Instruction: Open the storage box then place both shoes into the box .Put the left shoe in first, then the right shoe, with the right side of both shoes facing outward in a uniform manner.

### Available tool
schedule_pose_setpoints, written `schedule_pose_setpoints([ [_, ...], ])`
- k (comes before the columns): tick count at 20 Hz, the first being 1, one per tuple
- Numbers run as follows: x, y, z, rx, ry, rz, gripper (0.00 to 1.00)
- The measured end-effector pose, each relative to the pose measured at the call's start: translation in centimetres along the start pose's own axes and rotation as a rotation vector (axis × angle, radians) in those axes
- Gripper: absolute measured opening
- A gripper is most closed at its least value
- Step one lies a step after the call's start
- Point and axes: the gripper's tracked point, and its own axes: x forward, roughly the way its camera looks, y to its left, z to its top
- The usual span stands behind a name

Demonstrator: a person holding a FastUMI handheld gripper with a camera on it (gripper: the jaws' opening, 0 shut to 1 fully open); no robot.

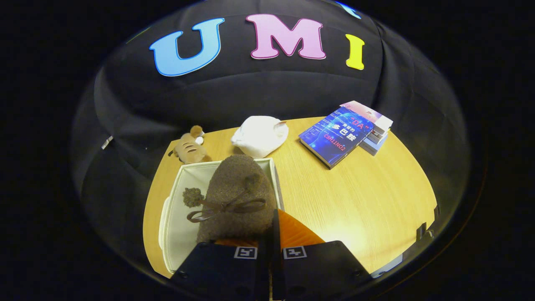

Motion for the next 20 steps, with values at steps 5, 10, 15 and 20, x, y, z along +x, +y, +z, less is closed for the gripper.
schedule_pose_setpoints([
  [5, 0.1, 1.1, -0.1, -0.015, 0.011, 0.038, 0.18],
  [10, -0.2, 0.9, 0.1, -0.03, -0.005, 0.04, 0.87],
  [15, -1.0, 0.9, 1.4, -0.042, -0.052, 0.066, 0.92],
  [20, -2.0, 0.5, 2.4, -0.079, -0.085, 0.091, 0.92],
])
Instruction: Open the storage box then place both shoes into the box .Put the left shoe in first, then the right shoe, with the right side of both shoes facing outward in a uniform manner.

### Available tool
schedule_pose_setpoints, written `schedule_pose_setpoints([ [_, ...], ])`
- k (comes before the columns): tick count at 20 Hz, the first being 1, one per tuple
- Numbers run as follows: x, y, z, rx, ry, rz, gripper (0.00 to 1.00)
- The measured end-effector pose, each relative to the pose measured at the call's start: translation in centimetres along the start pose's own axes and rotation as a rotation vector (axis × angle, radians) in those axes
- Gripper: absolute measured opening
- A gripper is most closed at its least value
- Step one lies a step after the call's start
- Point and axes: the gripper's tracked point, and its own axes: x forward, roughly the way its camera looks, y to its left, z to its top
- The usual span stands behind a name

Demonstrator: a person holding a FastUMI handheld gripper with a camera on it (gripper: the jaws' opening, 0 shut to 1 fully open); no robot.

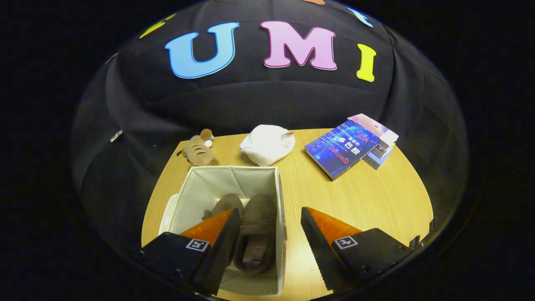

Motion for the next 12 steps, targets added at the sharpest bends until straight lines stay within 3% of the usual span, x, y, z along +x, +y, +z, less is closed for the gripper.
schedule_pose_setpoints([
  [5, -3.0, -1.9, 3.1, -0.093, -0.119, 0.037, 0.98],
  [12, -8.4, -7.3, 8.0, -0.185, -0.293, 0.077, 0.97],
])
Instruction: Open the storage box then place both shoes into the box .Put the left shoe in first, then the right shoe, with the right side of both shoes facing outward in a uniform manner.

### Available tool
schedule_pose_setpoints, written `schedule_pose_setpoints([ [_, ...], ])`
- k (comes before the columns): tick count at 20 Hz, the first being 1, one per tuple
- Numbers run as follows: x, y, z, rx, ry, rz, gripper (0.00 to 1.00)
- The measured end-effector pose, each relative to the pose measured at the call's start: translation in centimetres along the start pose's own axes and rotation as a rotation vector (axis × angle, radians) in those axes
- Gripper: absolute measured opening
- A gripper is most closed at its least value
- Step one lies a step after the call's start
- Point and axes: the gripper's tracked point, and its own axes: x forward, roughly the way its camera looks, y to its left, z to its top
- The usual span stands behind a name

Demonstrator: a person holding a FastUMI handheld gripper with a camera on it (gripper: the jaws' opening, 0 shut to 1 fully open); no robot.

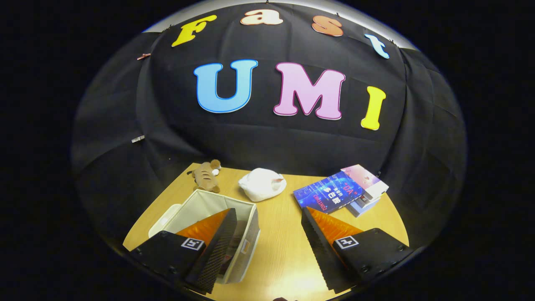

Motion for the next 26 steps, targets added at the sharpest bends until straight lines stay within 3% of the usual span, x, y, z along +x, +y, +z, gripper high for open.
schedule_pose_setpoints([
  [7, -5.4, -7.3, 2.5, -0.058, -0.147, 0.006, 0.98],
  [15, -8.4, -15.3, 3.3, -0.077, -0.237, 0.0, 0.98],
  [26, -9.4, -17.0, 1.9, -0.116, -0.289, 0.064, 0.98],
])
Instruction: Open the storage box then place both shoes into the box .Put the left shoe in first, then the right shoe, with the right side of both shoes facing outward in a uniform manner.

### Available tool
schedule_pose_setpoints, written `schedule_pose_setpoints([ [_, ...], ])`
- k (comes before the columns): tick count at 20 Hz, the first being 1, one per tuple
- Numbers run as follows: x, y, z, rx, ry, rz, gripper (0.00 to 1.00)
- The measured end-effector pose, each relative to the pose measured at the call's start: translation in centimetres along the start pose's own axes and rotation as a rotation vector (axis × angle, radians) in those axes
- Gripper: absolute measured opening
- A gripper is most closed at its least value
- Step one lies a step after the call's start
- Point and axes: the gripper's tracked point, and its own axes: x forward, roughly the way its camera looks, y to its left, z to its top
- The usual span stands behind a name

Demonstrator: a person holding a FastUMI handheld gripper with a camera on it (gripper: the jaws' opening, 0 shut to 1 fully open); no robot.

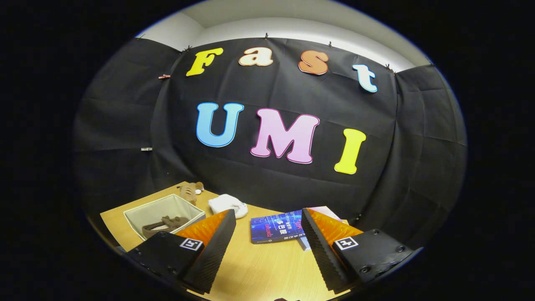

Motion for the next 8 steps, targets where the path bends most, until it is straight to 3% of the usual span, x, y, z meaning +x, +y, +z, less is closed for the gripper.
schedule_pose_setpoints([
  [8, 0.49, 0.53, -0.11, -0.002, -0.011, 0.022, 0.98],
])
